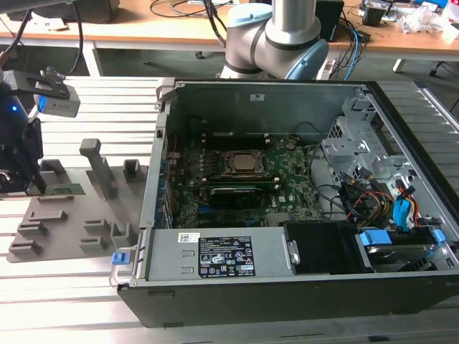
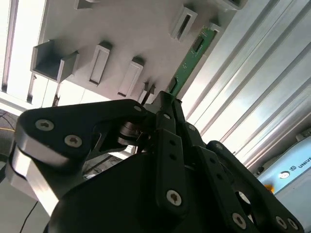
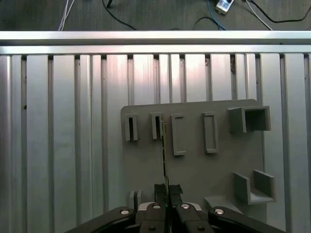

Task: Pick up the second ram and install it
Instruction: 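Pick up the second ram and move it above second insertion slot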

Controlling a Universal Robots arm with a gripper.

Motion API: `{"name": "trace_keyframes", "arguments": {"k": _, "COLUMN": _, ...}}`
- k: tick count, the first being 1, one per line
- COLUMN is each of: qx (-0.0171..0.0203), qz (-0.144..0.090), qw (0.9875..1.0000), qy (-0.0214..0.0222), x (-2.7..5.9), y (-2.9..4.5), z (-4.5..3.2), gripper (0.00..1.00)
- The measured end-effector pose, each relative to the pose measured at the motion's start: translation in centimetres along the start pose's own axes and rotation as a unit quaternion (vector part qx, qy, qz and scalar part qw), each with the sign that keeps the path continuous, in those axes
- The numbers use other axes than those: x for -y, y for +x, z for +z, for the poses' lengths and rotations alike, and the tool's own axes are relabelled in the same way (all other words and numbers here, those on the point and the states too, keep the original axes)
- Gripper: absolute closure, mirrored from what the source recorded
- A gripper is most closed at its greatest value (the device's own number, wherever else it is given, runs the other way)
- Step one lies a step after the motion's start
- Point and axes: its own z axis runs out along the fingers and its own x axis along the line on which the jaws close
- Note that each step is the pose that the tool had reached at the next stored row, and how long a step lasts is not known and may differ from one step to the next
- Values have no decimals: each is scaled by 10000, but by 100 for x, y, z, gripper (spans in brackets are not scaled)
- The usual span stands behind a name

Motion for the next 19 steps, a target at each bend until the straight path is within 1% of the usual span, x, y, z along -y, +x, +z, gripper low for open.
{"name": "trace_keyframes", "arguments": {"k": 1, "qx": 0, "qz": 0, "qw": 10000, "qy": 0, "x": -2, "y": -1, "z": -46, "gripper": 86}}
{"name": "trace_keyframes", "arguments": {"k": 5, "qx": 0, "qz": 0, "qw": 10000, "qy": 0, "x": -8, "y": -4, "z": -169, "gripper": 86}}
{"name": "trace_keyframes", "arguments": {"k": 7, "qx": 0, "qz": 0, "qw": 10000, "qy": 0, "x": -13, "y": -6, "z": -286, "gripper": 86}}
{"name": "trace_keyframes", "arguments": {"k": 12, "qx": 0, "qz": 0, "qw": 10000, "qy": 0, "x": -17, "y": -8, "z": -371, "gripper": 86}}
{"name": "trace_keyframes", "arguments": {"k": 19, "qx": 0, "qz": -1, "qw": 10000, "qy": 0, "x": -26, "y": -14, "z": -588, "gripper": 86}}
